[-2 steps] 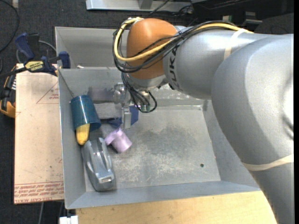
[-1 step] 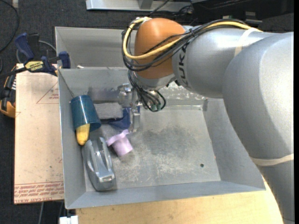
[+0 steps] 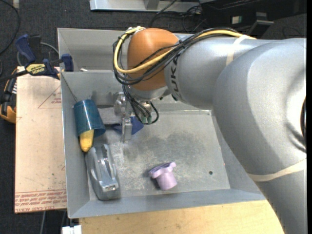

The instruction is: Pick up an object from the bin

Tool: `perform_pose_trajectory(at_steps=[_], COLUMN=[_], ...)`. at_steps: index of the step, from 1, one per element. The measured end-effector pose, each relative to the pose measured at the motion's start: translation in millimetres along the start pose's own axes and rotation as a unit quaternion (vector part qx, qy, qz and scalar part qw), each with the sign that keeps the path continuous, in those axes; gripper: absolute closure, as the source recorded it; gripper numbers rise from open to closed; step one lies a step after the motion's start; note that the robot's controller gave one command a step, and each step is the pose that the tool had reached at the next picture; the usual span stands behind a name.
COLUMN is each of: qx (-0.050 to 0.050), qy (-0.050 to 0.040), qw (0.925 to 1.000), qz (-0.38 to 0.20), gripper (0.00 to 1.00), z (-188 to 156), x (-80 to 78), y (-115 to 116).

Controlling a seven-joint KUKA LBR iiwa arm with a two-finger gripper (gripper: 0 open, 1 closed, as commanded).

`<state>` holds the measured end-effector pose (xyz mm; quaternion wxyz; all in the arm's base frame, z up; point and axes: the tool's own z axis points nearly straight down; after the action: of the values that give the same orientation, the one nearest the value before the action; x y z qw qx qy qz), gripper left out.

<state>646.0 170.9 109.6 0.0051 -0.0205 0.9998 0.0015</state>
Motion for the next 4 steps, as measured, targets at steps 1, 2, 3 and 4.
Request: perform_pose_trajectory(at_steps=[1, 2, 3, 4], qx=[-0.001, -0.007, -0.007, -0.006], qy=[-0.0028, -0.0080, -0.0082, -0.0066], qw=[0.9975, 0.9997, 0.9997, 0.9998], qz=[-0.071, 0.020, 0.020, 0.020], gripper=[0.00, 1.00, 1.00, 1.00], z=[33.1, 25.9, 25.5, 3.2], x=[-11.6, -4.2, -4.3, -2.3], y=[-5.3, -6.9, -6.9, -7.5])
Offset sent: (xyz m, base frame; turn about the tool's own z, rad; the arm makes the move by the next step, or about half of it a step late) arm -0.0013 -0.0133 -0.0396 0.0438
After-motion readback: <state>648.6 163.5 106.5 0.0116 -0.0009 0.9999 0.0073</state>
